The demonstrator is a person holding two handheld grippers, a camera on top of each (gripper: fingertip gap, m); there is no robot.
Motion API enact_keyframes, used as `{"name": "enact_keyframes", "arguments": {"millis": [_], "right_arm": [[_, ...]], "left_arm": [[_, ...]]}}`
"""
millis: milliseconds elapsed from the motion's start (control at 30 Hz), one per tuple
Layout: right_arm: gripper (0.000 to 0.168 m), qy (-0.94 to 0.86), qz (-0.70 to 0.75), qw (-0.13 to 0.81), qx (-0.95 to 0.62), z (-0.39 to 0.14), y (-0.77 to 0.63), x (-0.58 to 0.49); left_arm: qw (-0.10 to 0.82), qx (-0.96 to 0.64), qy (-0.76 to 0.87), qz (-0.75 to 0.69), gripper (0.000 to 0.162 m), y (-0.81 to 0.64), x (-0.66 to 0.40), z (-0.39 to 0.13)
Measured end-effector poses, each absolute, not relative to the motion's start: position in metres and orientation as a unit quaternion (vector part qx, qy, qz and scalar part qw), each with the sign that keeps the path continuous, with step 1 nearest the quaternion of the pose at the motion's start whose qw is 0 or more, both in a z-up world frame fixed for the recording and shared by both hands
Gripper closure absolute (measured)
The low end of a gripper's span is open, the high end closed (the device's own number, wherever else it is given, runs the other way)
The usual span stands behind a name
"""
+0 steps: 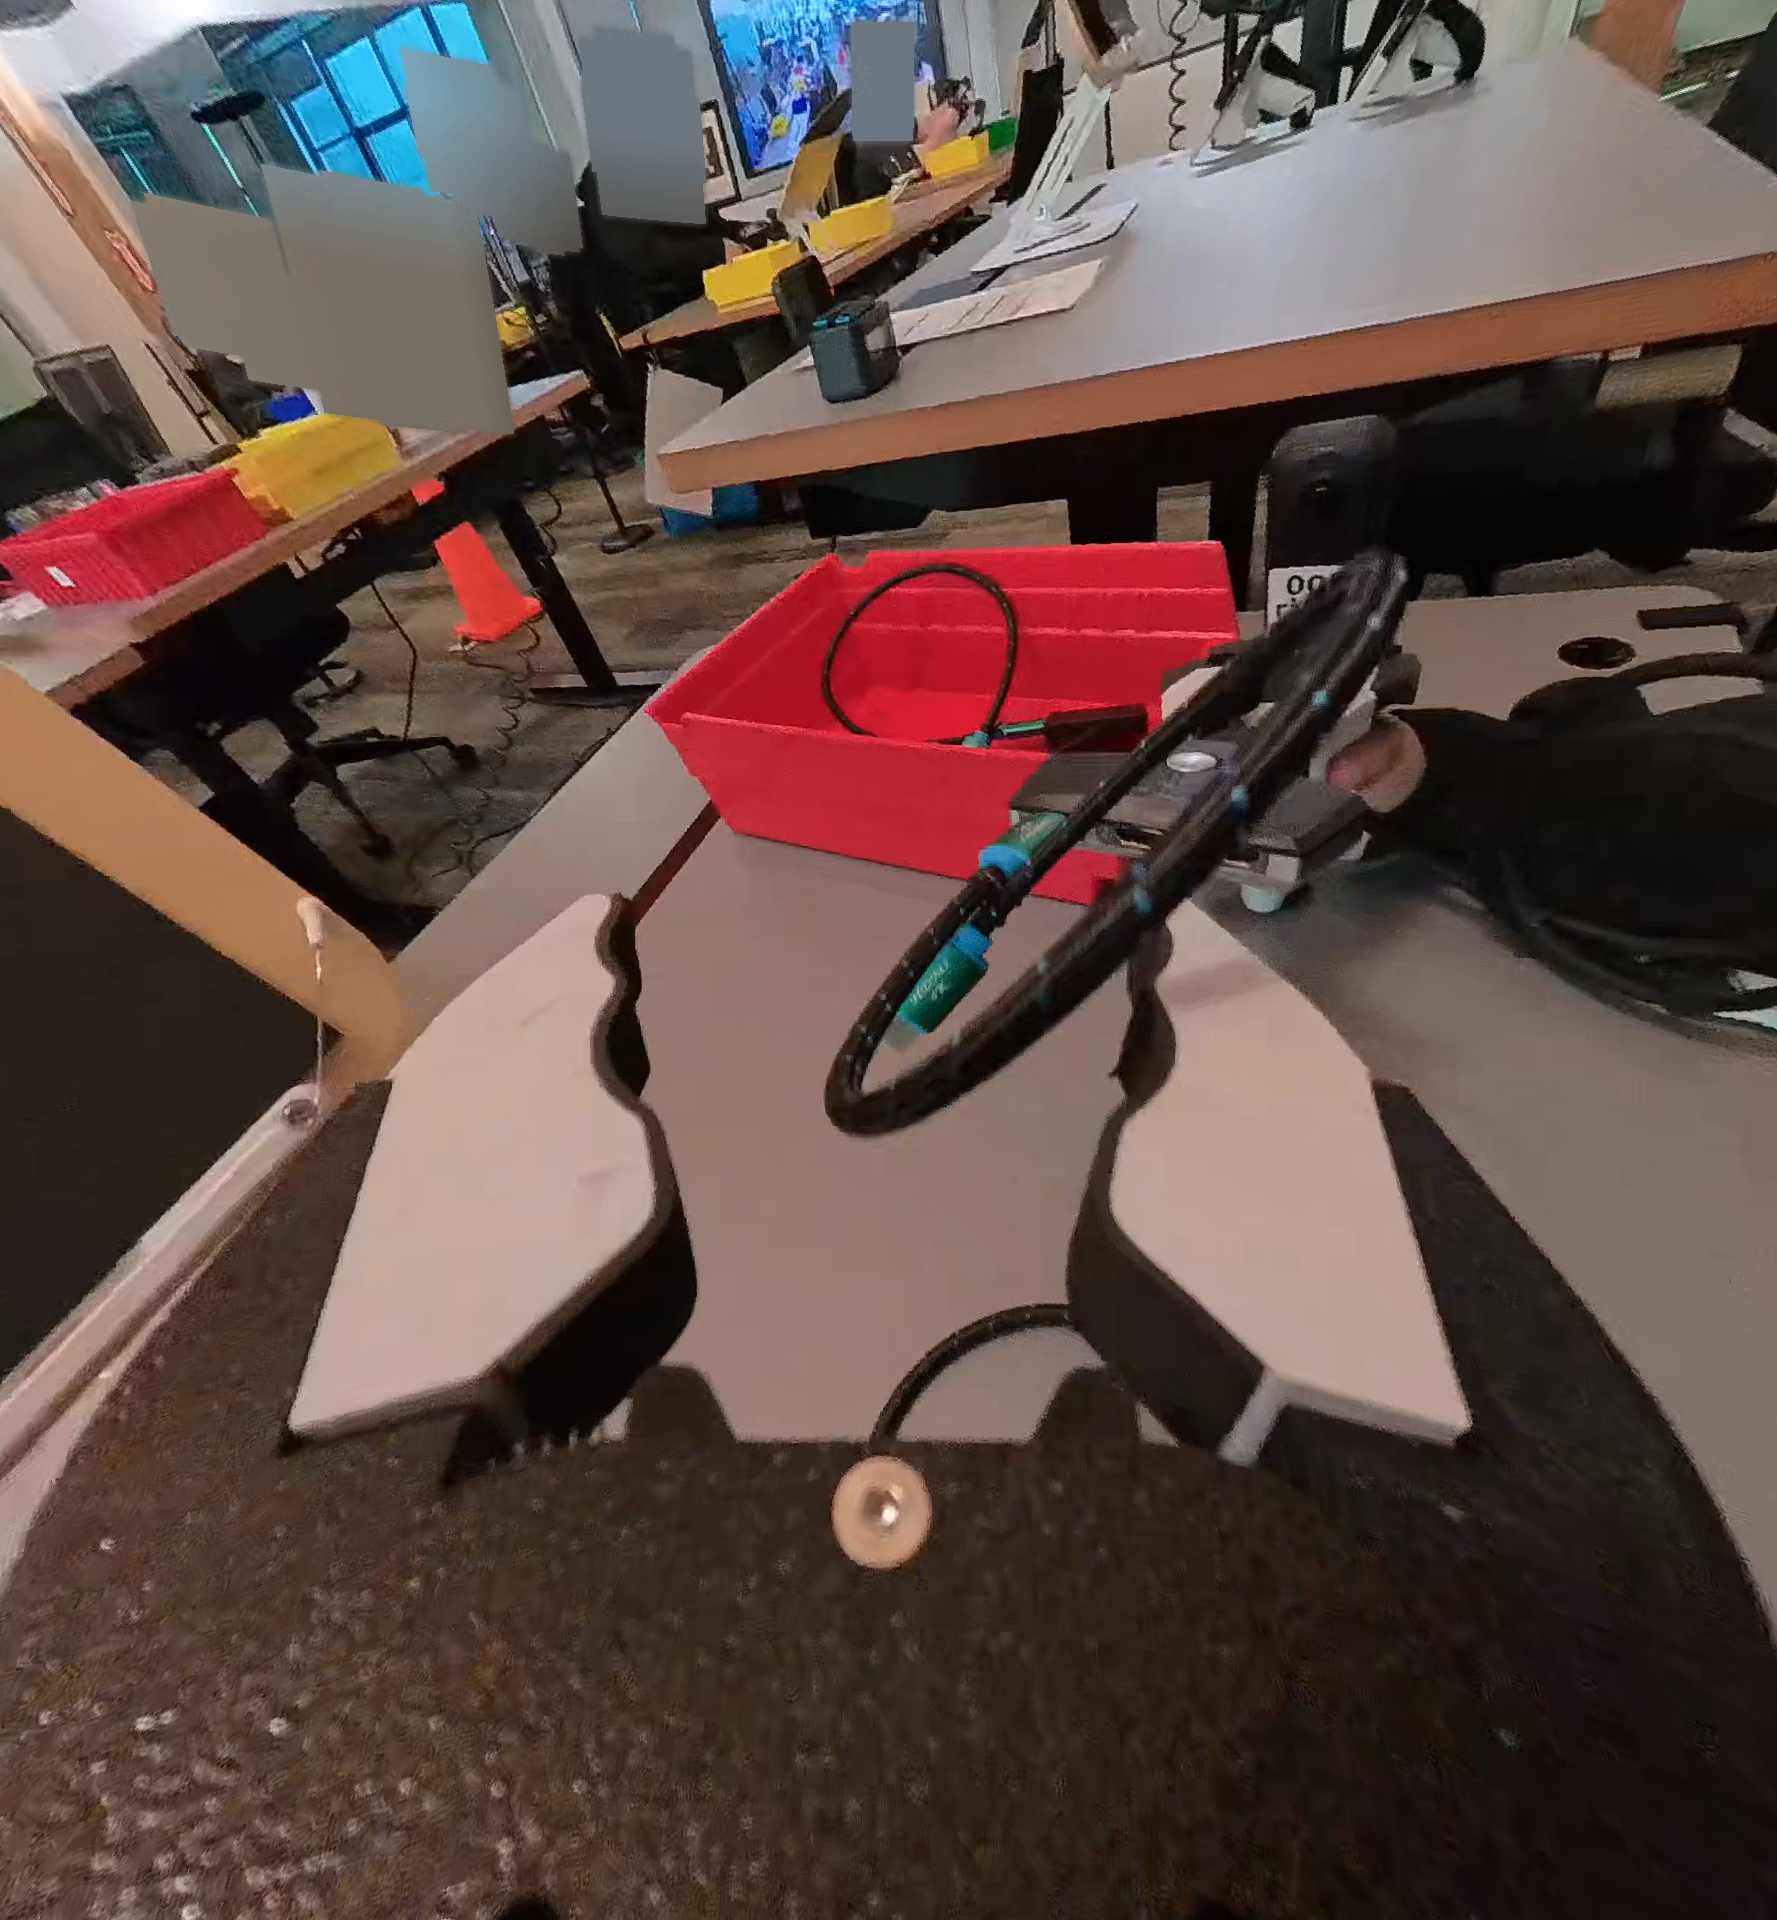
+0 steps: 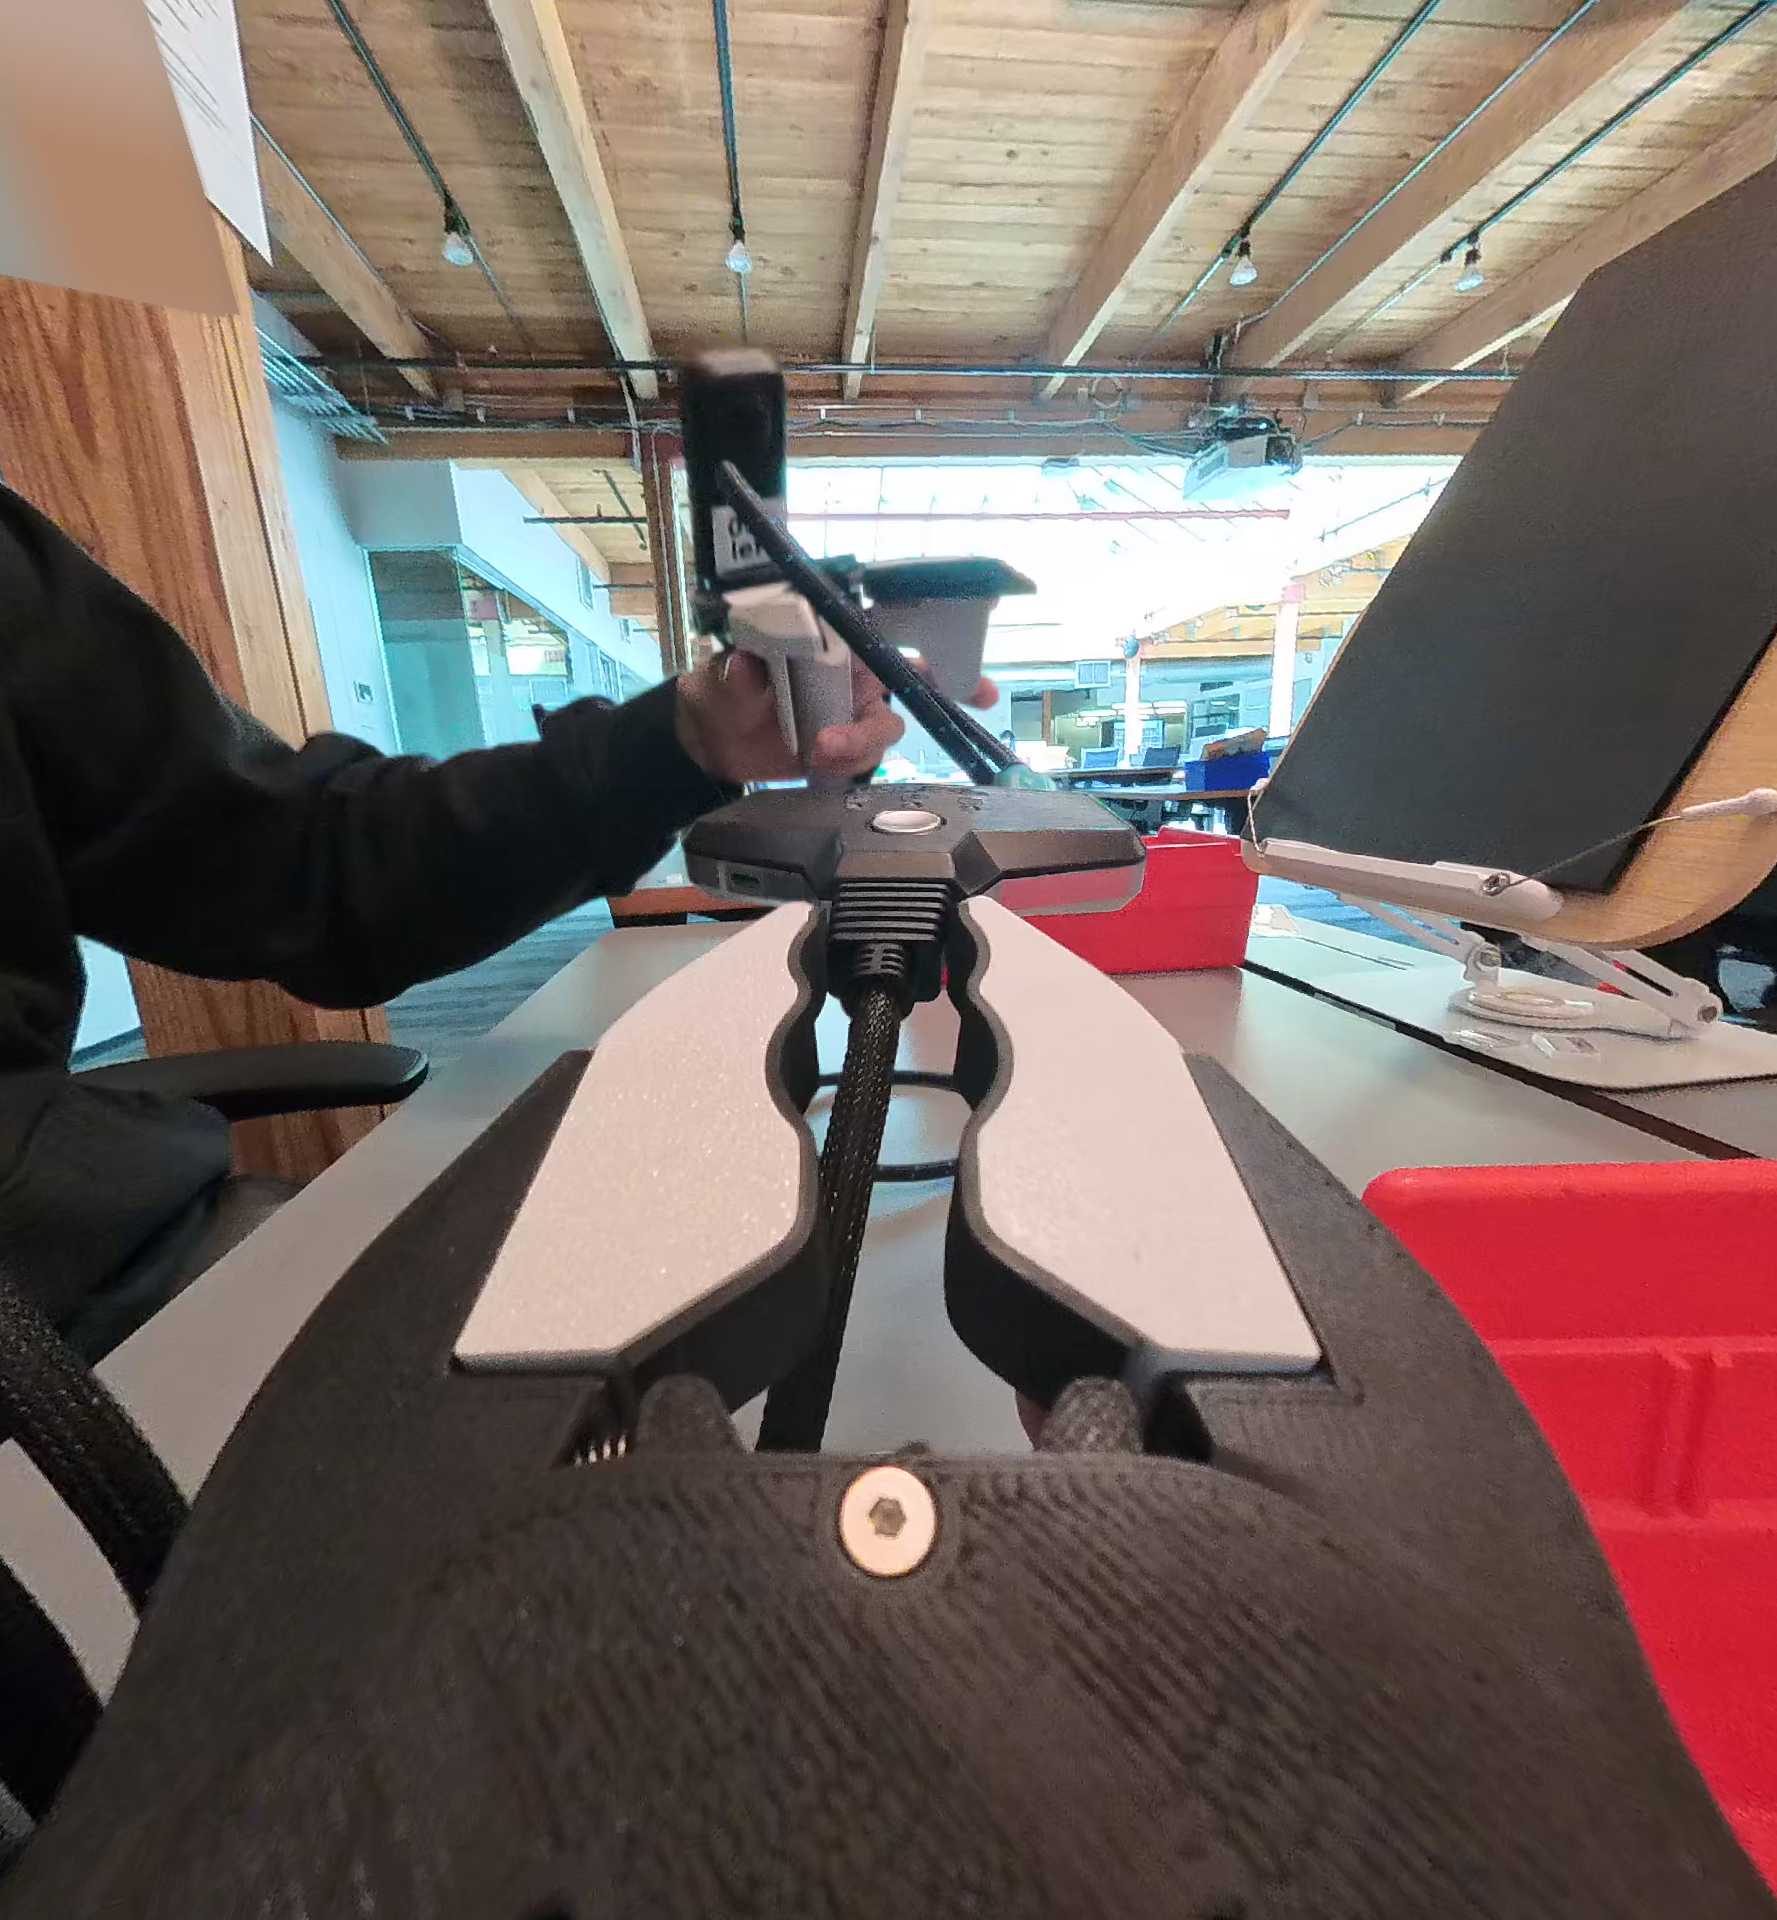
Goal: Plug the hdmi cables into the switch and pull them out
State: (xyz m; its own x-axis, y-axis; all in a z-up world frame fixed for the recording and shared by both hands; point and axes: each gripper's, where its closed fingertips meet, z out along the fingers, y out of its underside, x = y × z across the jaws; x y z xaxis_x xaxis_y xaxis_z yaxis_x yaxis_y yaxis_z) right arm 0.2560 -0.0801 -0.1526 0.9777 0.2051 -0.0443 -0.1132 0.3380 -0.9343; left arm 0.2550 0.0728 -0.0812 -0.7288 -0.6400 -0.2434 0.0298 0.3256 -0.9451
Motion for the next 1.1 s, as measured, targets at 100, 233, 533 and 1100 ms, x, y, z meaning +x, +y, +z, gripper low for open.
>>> {"name": "enact_keyframes", "arguments": {"millis": [100, 233, 533, 1100], "right_arm": [[0.146, -0.034, 0.104, 0.828, -0.549, -0.149, -0.086, 0.258], [0.146, -0.022, 0.130, 0.848, -0.514, -0.144, -0.096, 0.262], [0.146, -0.027, 0.132, 0.859, -0.494, -0.141, -0.101, 0.262], [0.146, -0.039, 0.111, 0.851, -0.513, -0.144, -0.097, 0.259]], "left_arm": [[0.278, -0.219, 0.735, -0.579, 0.073, 0.083, 0.248, -0.090], [0.249, -0.199, 0.691, -0.649, 0.085, 0.080, 0.222, -0.082], [0.278, -0.223, 0.769, -0.530, 0.090, 0.058, 0.217, -0.126], [0.235, -0.091, 0.945, -0.211, 0.121, 0.078, 0.142, -0.283]]}}
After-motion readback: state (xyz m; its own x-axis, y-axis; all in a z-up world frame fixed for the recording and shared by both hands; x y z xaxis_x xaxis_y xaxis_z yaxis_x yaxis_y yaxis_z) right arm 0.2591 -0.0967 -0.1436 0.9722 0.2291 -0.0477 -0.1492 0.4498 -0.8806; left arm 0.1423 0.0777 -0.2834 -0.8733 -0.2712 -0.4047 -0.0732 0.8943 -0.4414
